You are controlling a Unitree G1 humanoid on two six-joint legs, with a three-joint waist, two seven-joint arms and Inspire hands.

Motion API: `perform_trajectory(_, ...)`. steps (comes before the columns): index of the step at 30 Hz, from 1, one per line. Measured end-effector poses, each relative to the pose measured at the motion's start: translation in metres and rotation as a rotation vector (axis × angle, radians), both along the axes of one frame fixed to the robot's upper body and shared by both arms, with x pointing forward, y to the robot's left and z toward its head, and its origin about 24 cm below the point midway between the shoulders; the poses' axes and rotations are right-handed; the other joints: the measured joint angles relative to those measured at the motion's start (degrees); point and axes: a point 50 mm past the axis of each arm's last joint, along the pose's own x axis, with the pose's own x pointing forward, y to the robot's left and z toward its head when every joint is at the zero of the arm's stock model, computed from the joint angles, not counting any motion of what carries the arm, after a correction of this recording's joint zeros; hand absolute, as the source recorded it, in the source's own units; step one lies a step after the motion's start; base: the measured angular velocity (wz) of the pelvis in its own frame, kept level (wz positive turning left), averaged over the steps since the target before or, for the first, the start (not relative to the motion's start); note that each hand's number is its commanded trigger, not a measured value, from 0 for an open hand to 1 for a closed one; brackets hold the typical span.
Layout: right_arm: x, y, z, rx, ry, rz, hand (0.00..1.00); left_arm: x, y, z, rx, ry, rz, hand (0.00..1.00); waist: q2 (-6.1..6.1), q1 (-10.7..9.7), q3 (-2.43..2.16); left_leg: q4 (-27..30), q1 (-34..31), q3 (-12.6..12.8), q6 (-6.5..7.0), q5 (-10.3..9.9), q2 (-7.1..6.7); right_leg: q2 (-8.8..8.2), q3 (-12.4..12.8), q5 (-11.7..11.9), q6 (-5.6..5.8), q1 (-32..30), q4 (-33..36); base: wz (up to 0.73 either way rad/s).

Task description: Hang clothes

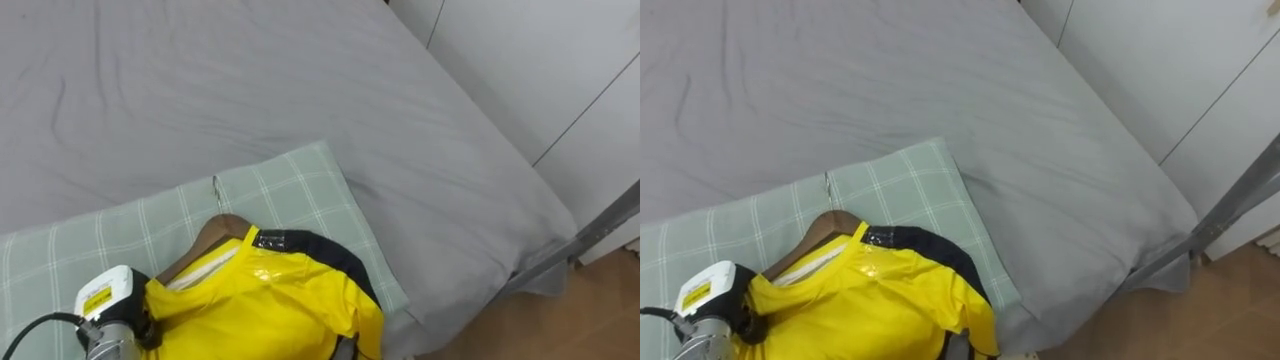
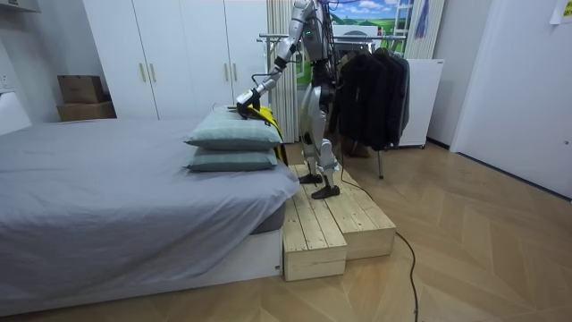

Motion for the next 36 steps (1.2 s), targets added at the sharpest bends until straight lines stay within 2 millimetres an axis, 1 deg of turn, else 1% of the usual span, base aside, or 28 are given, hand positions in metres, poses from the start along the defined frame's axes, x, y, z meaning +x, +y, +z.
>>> perform_trajectory(4, 0.001, 0.0, 0.0, 0.0, -0.008, 0.011, 0.0, 0.0, 0.0, 0.0, -0.003, -0.002, -0.001, 1.0, 0.62, 0.0, 0.35, -0.3, 0.2, 0.0, 0.1, 0.1, -0.08, 0.02, 0.1, 0.0, 0.0, 0.1, 0.1, 0.0)
perform_trajectory(9, 0.0, 0.0, 0.0, -0.002, -0.017, 0.009, 0.0, -0.003, -0.001, -0.003, -0.036, -0.007, 0.024, 1.0, 0.79, 0.4, 0.36, -0.9, 1.6, 0.0, 0.23, 0.2, -0.12, 0.08, 0.1, -0.1, 0.04, 1.5, -0.2, 0.0)
perform_trajectory(12, 0.0, 0.0, 0.0, -0.003, -0.021, 0.009, 0.0, -0.002, -0.003, -0.003, -0.065, -0.025, 0.031, 1.0, 0.96, 1.2, 0.25, -0.9, 2.0, -0.1, 0.23, 0.2, -0.12, 0.1, 0.0, 0.1, 0.15, 2.2, -1.0, 0.0)
perform_trajectory(15, 0.0, -0.001, 0.0, -0.015, -0.02, 0.007, 0.0, -0.001, -0.007, -0.003, -0.082, -0.035, 0.028, 1.0, 1.09, 1.4, 0.14, -0.9, 2.4, -0.5, 0.23, 0.2, -0.21, -0.1, -0.5, 0.2, 0.21, 2.8, -1.2, 0.07)
perform_trajectory(18, -0.003, -0.001, 0.0, -0.016, -0.016, 0.007, 0.0, 0.003, -0.011, -0.001, -0.09, -0.056, 0.017, 1.0, 1.7, 1.4, -0.29, -0.9, 2.5, -1.7, 0.23, 0.2, -0.18, -0.08, -1.1, 0.4, 0.35, 3.7, -2.2, 0.15)
perform_trajectory(20, -0.005, -0.001, 0.0, -0.017, -0.013, 0.014, 0.0, 0.002, -0.012, -0.001, -0.1, -0.069, 0.014, 1.0, 2.13, 1.4, -0.56, -1.1, 3.2, -1.9, 0.23, 0.2, -0.11, -0.09, -1.5, 0.4, 0.35, 4.7, -2.4, 0.11)
perform_trajectory(21, -0.006, -0.001, 0.0, -0.017, -0.011, 0.014, 0.0, -0.001, -0.014, -0.004, -0.116, -0.072, 0.017, 1.0, 2.58, 1.4, -0.83, -1.5, 4.1, -2.1, 0.23, 0.2, -0.01, -0.06, -2.0, 0.4, 0.35, 5.9, -3.1, 0.07)
perform_trajectory(23, -0.009, -0.001, 0.0, -0.016, -0.013, 0.011, 0.0, -0.006, -0.018, -0.009, -0.135, -0.068, 0.018, 1.0, 3.06, 1.4, -1.08, -2.1, 5.6, -2.4, 0.23, 0.2, 0.04, -0.01, -2.4, 0.4, 0.35, 7.6, -3.7, 0.1)
perform_trajectory(24, -0.007, 0.0, 0.0, -0.014, -0.023, 0.011, 0.0, -0.007, -0.02, -0.01, -0.141, -0.065, 0.019, 1.0, 3.26, 1.5, -1.13, -2.1, 6.2, -2.6, 0.23, 0.2, 0.06, -0.01, -2.5, 0.4, 0.35, 8.4, -4.0, 0.14)
perform_trajectory(26, -0.006, 0.0, 0.0, -0.014, -0.034, 0.0, 0.0, -0.008, -0.022, -0.01, -0.152, -0.081, 0.015, 1.0, 3.57, 1.5, -1.33, -2.2, 6.7, -3.4, 0.23, 0.2, 0.01, -0.11, -3.0, 0.4, 0.35, 9.2, -4.2, 0.14)
perform_trajectory(28, -0.006, 0.0, 0.0, -0.01, -0.048, -0.03, 0.0, -0.003, -0.025, -0.004, -0.161, -0.122, -0.005, 1.0, 3.65, 1.9, -1.33, -2.5, 7.8, -3.8, 0.24, 0.2, -0.02, -0.17, -3.7, 0.4, 0.36, 10.8, -4.9, 0.15)
perform_trajectory(29, -0.006, 0.0, 0.0, -0.01, -0.049, -0.035, 0.0, -0.002, -0.026, -0.003, -0.162, -0.127, -0.009, 1.0, 3.67, 2.0, -1.32, -2.6, 8.3, -4.0, 0.24, 0.2, 0.0, -0.14, -3.7, 0.4, 0.38, 11.5, -5.1, 0.13)
perform_trajectory(31, -0.007, 0.0, 0.0, -0.01, -0.05, -0.038, 0.0, 0.002, -0.029, 0.003, -0.169, -0.17, -0.029, 1.0, 3.81, 2.8, -1.33, -2.5, 9.3, -4.4, 0.24, 0.2, -0.01, -0.06, -3.7, 0.5, 0.47, 12.9, -5.8, 0.1)
perform_trajectory(32, -0.008, 0.0, 0.0, -0.009, -0.05, -0.045, 0.0, 0.002, -0.03, 0.004, -0.172, -0.182, -0.036, 1.0, 3.91, 2.7, -1.38, -2.5, 9.5, -4.9, 0.24, 0.2, -0.02, -0.05, -3.9, 0.5, 0.52, 13.3, -6.1, 0.13)
perform_trajectory(36, -0.008, -0.001, 0.0, 0.006, -0.068, -0.133, 0.0, -0.005, -0.037, 0.006, -0.198, -0.241, -0.065, 1.0, 3.89, 2.8, -1.41, -2.6, 11.0, -6.1, 0.25, 0.2, -0.09, -0.21, -5.0, 0.4, 0.6, 15.4, -6.7, 0.12)
